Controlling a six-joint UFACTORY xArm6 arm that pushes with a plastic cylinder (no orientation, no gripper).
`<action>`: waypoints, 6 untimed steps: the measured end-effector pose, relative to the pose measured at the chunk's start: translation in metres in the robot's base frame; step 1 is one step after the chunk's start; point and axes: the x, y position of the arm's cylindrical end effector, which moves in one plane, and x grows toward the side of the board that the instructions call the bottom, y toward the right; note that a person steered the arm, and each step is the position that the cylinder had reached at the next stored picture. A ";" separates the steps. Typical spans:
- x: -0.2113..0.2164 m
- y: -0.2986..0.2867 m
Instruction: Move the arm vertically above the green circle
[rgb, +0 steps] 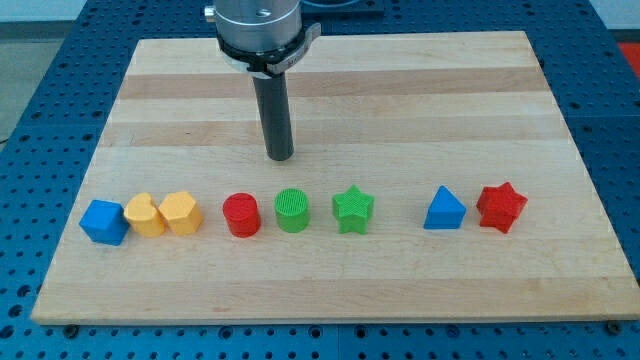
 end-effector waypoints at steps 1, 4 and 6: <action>0.000 0.000; 0.000 0.012; -0.002 0.013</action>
